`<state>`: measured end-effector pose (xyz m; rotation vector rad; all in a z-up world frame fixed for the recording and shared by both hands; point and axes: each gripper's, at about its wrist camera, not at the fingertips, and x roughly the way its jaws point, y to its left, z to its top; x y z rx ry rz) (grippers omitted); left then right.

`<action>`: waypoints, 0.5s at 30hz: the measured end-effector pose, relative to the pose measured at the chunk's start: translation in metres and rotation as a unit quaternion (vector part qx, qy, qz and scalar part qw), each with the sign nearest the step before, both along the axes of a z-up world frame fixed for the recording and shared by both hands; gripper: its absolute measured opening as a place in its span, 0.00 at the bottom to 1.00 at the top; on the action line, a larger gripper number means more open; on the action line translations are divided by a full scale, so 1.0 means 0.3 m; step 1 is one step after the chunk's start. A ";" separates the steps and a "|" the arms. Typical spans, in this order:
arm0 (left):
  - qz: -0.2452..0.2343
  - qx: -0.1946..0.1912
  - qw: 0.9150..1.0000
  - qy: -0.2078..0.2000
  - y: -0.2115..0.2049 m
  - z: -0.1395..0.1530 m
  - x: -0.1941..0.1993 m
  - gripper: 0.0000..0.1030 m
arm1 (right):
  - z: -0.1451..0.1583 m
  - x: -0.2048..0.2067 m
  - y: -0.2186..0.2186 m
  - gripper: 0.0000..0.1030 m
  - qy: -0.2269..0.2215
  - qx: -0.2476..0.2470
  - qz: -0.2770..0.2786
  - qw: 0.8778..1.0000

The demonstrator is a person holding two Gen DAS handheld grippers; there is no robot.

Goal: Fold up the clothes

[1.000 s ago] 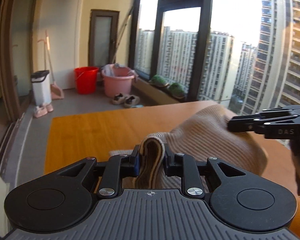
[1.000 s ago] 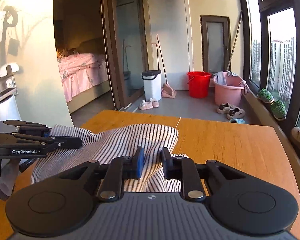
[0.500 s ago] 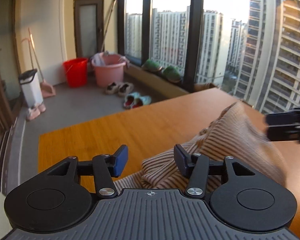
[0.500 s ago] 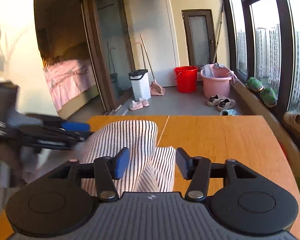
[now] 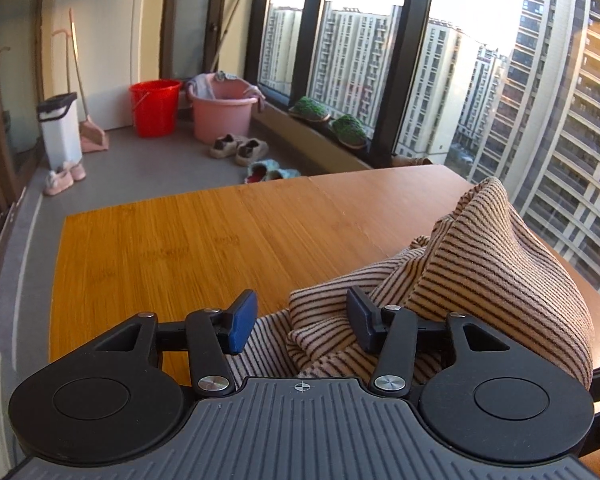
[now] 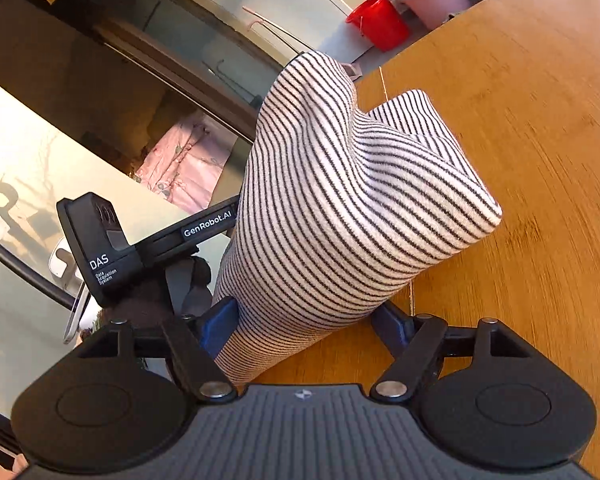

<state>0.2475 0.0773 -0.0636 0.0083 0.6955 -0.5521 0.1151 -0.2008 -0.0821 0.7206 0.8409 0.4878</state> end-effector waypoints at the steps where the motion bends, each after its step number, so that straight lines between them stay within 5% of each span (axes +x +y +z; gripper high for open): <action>1: -0.001 -0.008 1.000 0.008 0.006 -0.001 -0.008 0.47 | 0.001 0.003 -0.004 0.66 0.001 0.001 0.000 1.000; 6: -0.039 -0.010 0.999 0.023 -0.019 0.009 -0.109 0.40 | 0.073 0.009 -0.119 0.56 -0.018 -0.048 0.011 0.999; 8: -0.080 -0.013 0.996 0.033 -0.047 0.010 -0.173 0.41 | 0.129 0.002 -0.186 0.50 -0.045 -0.106 -0.011 0.993; 11: -0.148 -0.032 0.987 0.061 -0.081 0.001 -0.258 0.56 | 0.196 0.034 -0.267 0.42 -0.064 -0.165 -0.032 0.984; 15: -0.147 -0.035 0.987 0.051 -0.059 0.028 -0.298 0.73 | 0.211 0.062 -0.231 0.42 -0.101 -0.223 -0.023 0.969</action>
